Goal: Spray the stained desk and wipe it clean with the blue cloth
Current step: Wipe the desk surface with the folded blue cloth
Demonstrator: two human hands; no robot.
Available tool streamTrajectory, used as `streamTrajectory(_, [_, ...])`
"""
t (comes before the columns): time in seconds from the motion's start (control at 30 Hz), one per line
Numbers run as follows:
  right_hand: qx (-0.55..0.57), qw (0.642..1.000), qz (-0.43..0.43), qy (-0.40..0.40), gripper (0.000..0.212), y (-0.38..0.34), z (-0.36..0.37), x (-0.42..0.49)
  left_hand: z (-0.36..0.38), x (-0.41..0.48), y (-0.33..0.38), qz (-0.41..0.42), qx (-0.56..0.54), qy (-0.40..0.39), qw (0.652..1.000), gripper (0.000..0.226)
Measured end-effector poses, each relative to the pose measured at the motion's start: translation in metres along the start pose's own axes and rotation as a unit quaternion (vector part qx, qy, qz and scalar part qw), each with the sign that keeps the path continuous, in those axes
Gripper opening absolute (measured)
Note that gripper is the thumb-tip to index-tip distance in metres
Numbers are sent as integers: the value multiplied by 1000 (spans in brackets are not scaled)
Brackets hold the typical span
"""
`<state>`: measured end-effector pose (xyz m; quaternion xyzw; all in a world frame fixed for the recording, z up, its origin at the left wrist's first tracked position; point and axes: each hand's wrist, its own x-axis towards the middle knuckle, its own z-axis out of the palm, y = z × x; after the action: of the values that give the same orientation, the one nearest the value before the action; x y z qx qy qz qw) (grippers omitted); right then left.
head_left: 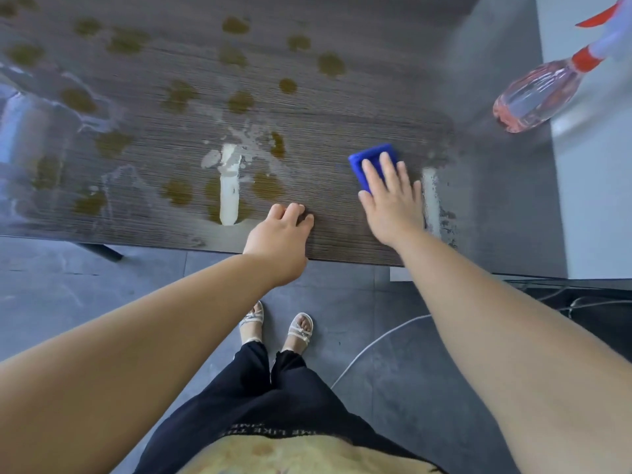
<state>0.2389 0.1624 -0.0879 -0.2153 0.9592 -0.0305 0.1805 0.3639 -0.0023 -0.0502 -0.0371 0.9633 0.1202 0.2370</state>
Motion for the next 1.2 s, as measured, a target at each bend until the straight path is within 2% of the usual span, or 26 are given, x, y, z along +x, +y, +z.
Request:
streamTrajectory(0.07, [7, 999, 45, 11, 55, 8, 4, -12, -1, 1, -2, 11, 12, 3, 1000, 68])
streamTrajectory(0.13, [3, 998, 55, 17, 57, -6, 14, -37, -1, 0, 0, 19, 28, 4, 999, 69])
streamTrajectory(0.23, [-9, 1000, -9, 7, 56, -43, 21, -44, -1, 1, 0, 21, 29, 12, 999, 68])
streamTrajectory(0.33, [-23, 998, -62, 0, 53, -45, 7, -6, -1, 3, -2, 18, 35, 16, 999, 64])
streamTrajectory(0.43, [8, 1000, 8, 21, 52, -8, -2, 12, -2, 3, -2, 18, 42, 15, 999, 63])
streamTrajectory(0.53, [19, 993, 107, 51, 55, 7, 12, -24, -1, 2, -2, 19, 39, 13, 999, 61])
streamTrajectory(0.6, [1, 996, 74, 55, 57, -12, 25, -51, -1, 1, -1, 19, 48, 18, 998, 61])
streamTrajectory(0.7, [-25, 997, -60, 31, 54, -32, 23, -43, -2, 2, 1, 29, 79, 26, 996, 60])
streamTrajectory(0.73, [-33, 996, -78, 25, 52, -30, 17, -30, -3, 2, 1, 28, 79, 21, 996, 60])
streamTrajectory(0.8, [-16, 998, -46, 27, 51, -13, 6, -7, -5, 3, 1, 20, 64, 13, 998, 60])
streamTrajectory(0.87, [21, 998, 41, 43, 52, 11, 2, -4, -3, 3, 0, 16, 52, 8, 998, 61])
streamTrajectory(0.97, [16, 992, 114, 54, 55, 10, 16, -39, -2, 2, 1, 22, 54, 6, 998, 62])
streamTrajectory(1.03, [11, 996, 78, 52, 57, -15, 25, -60, 0, 2, 1, 22, 49, 12, 998, 61])
streamTrajectory(1.13, [-15, 999, -36, 29, 54, -40, 23, -47, 3, 2, -3, 16, -11, 30, 999, 56])
streamTrajectory(1.2, [-16, 998, -48, 28, 52, -37, 16, -26, 3, -1, -10, 19, -75, 49, 996, 52])
